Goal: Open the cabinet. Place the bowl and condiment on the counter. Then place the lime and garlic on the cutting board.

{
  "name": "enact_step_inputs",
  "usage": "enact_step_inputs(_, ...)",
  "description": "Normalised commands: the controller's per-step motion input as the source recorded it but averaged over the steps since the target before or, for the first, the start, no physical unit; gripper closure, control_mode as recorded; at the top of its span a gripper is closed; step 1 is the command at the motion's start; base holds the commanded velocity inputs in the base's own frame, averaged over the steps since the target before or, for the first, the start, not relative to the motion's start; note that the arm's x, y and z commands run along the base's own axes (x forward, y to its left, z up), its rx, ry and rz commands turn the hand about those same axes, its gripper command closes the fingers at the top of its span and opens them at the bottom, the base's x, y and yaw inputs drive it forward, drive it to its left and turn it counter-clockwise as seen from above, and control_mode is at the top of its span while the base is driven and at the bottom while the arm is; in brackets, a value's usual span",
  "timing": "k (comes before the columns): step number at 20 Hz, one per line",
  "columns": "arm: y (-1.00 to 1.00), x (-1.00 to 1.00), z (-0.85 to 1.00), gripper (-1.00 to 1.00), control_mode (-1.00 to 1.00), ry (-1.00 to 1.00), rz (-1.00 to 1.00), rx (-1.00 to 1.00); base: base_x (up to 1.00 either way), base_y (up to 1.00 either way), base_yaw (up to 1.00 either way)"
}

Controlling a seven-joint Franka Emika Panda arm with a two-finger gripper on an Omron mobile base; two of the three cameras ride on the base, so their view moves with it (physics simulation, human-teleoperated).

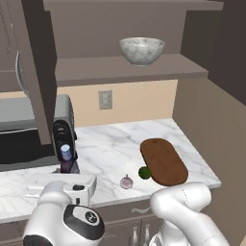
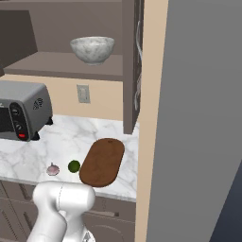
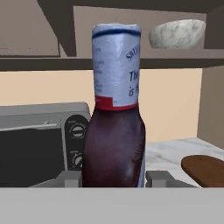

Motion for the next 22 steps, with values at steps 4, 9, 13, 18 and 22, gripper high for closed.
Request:
enact_step_inputs(4, 0.26, 0.21, -0.23, 1.0, -1.0, 0.0, 0.0, 0.01, 0.0, 0.0, 0.0)
enact_step_inputs(9, 0.33, 0.18, -0.24, 1.0, -1.0, 0.0, 0.0, 0.0, 0.0, 0.0, 0.0)
enact_step_inputs(13, 0.36, 0.2, -0.21, 1.0, -1.0, 0.0, 0.0, 0.0, 0.0, 0.0, 0.0)
enact_step_inputs(18, 0.31, 0.18, -0.18, 1.0, -1.0, 0.0, 0.0, 0.0, 0.0, 0.0, 0.0)
enact_step_inputs(22, 0.18, 0.05, -0.15, 1.0, -1.0, 0.0, 0.0, 0.01, 0.0, 0.0, 0.0)
